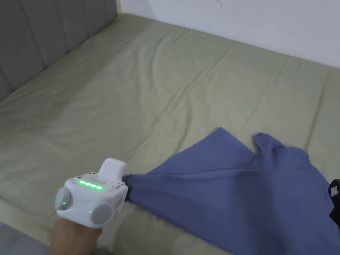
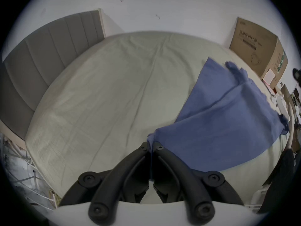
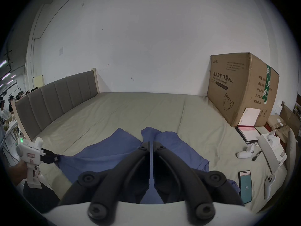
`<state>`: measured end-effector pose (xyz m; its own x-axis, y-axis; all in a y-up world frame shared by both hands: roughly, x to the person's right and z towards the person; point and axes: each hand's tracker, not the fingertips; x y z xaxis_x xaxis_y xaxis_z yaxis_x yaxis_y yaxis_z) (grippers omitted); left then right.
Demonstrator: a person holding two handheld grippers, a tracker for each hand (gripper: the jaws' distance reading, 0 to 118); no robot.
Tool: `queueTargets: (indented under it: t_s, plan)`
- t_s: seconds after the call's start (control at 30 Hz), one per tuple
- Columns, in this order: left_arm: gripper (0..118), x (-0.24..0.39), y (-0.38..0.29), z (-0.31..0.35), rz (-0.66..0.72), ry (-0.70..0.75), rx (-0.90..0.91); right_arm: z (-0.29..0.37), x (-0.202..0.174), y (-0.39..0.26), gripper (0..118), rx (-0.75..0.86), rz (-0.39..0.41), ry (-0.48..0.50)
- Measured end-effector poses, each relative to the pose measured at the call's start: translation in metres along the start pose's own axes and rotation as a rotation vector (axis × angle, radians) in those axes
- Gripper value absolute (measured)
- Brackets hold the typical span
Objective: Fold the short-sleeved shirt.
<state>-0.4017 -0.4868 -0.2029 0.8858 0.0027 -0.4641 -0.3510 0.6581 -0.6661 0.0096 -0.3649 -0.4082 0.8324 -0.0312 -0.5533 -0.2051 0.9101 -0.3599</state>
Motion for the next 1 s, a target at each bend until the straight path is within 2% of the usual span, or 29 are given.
queueTargets:
  t_s: [0.1, 0.17, 0.23, 0.3, 0.37, 0.4, 0.43, 0.47, 0.5, 0.53, 0.6, 0.73, 0.77, 0.8, 0.83, 0.87, 0.9, 0.93, 0.97, 1.0]
  plan:
    - [2, 0.002, 0.010, 0.033, 0.018, -0.028, 0.085, -0.014, 0.014, 0.000, 3, -0.050, 0.020, -0.006]
    - [1, 0.000, 0.014, 0.038, 0.010, -0.035, 0.079, -0.033, 0.027, -0.002, 3, -0.117, 0.049, -0.014]
    - [2, 0.002, 0.017, 0.042, 0.003, -0.039, 0.095, -0.068, 0.045, -0.006, 3, -0.189, 0.091, -0.036]
    - [2, 0.008, 0.024, 0.050, 0.011, -0.047, 0.106, -0.107, 0.066, -0.006, 7, -0.252, 0.071, 0.014]
    - [2, 0.009, 0.027, 0.050, 0.021, -0.050, 0.105, -0.150, 0.082, -0.006, 11, -0.299, 0.101, -0.016]
    - [2, 0.013, 0.031, 0.052, 0.022, -0.049, 0.101, -0.174, 0.091, -0.005, 22, -0.334, 0.113, -0.023]
    - [2, 0.014, 0.032, 0.052, 0.021, -0.047, 0.098, -0.196, 0.097, -0.005, 54, -0.360, 0.107, -0.034]
    - [2, 0.015, 0.033, 0.052, 0.019, -0.044, 0.092, -0.223, 0.103, -0.005, 102, -0.425, 0.114, -0.007]
    - [2, 0.016, 0.033, 0.052, 0.021, -0.044, 0.083, -0.243, 0.106, -0.006, 118, -0.444, 0.117, -0.010]
    - [2, 0.014, 0.032, 0.048, 0.023, -0.039, 0.077, -0.260, 0.106, -0.004, 118, -0.420, 0.127, -0.008]
    - [2, 0.015, 0.033, 0.045, 0.023, -0.033, 0.062, -0.288, 0.104, -0.001, 118, -0.442, 0.157, -0.007]
    - [2, 0.020, 0.036, 0.040, 0.023, -0.020, 0.034, -0.319, 0.099, -0.002, 117, -0.493, 0.125, 0.074]
    - [2, 0.021, 0.036, 0.038, 0.022, -0.018, 0.027, -0.325, 0.098, -0.008, 110, -0.551, 0.088, 0.102]
    - [2, 0.021, 0.037, 0.036, 0.020, -0.014, 0.023, -0.326, 0.098, -0.012, 90, -0.592, 0.059, 0.117]
    - [2, 0.022, 0.038, 0.035, 0.020, -0.010, 0.019, -0.323, 0.098, -0.019, 54, -0.601, 0.036, 0.136]
    - [2, 0.022, 0.039, 0.034, 0.023, -0.011, 0.015, -0.317, 0.098, -0.022, 27, -0.592, 0.051, 0.113]
    - [2, 0.022, 0.039, 0.034, 0.026, -0.015, 0.015, -0.307, 0.098, -0.027, 22, -0.573, 0.059, 0.107]
    - [2, 0.022, 0.040, 0.033, 0.024, -0.016, 0.017, -0.298, 0.099, -0.026, 12, -0.543, 0.048, 0.126]
    - [2, 0.023, 0.042, 0.032, 0.020, -0.015, 0.017, -0.291, 0.100, -0.025, 6, -0.540, 0.035, 0.134]
    - [2, 0.023, 0.044, 0.032, 0.016, -0.016, 0.017, -0.279, 0.103, -0.021, 6, -0.528, 0.035, 0.135]
